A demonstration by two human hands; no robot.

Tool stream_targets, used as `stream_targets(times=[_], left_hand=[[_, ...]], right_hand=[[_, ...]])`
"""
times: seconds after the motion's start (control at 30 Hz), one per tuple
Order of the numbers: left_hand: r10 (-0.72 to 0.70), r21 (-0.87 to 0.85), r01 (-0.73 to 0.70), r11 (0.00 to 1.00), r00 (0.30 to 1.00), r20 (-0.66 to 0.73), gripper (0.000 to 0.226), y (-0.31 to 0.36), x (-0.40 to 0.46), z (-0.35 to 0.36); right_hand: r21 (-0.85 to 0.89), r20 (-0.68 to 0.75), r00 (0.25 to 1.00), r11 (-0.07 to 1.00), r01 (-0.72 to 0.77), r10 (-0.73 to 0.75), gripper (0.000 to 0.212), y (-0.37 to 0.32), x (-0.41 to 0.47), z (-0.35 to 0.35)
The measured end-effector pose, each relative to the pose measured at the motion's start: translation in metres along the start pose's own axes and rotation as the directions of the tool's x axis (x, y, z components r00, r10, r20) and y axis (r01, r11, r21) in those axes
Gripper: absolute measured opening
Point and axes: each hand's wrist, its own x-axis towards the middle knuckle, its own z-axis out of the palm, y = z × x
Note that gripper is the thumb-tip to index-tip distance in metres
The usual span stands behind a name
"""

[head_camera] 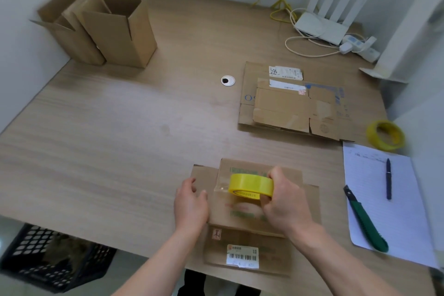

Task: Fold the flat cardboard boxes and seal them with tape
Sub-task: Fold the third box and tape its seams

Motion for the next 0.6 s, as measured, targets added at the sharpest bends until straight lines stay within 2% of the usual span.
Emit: stream_targets(times=[0.03,0.07,0.1,0.17,0.27,0.37,0.47,0.53,0.6], left_hand=[[0.137,-0.042,-0.14,0.989,0.989,-0.056,0.043,0.003,-0.005,0.002],[0.269,-0.07,-0.272,0.96,0.962,-0.045,0.043,0.008,-0.011,0.006],[0.382,-0.099,-0.379,0.92,0.924,0.013,0.045,0.013,-0.017,0.011],[0.494,-0.142,-0.474,0.869,0.853,0.17,0.049,0.015,-0.025,0.018],[0.513,-0.056,-0.521,0.852,0.808,0.29,0.057,0.004,-0.021,0.023],[0.535,0.071,-0.579,0.812,0.788,0.306,0.072,-0.001,-0.018,0.024],[0.503,0.236,-0.591,0.771,0.793,0.343,0.095,-0.002,-0.016,0.025],[0.457,0.332,-0.567,0.754,0.816,0.355,0.1,-0.001,-0.015,0.026],[0.426,0.404,-0.55,0.731,0.83,0.36,0.103,0.001,-0.014,0.028]], right_hand=[[-0.002,-0.005,1.0,1.0,-0.008,0.008,0.035,0.002,0.001,0.001],[-0.001,-0.008,1.0,1.0,-0.018,0.018,0.035,0.004,0.002,0.002],[0.005,-0.01,1.0,1.0,-0.019,0.019,0.035,0.004,0.002,0.002],[0.015,-0.009,1.0,1.0,-0.01,0.01,0.035,0.004,0.002,0.001],[0.029,-0.015,1.0,1.0,-0.011,0.011,0.034,0.006,0.002,0.001],[0.066,-0.023,0.999,0.997,-0.038,0.039,0.037,0.011,0.001,0.001],[0.144,-0.01,0.998,0.987,-0.066,0.068,0.034,0.011,0.001,0.001],[0.245,-0.011,0.996,0.966,-0.081,0.086,0.031,0.016,0.0,-0.001],[0.341,-0.071,0.988,0.934,-0.108,0.14,0.031,0.03,-0.002,-0.01]])
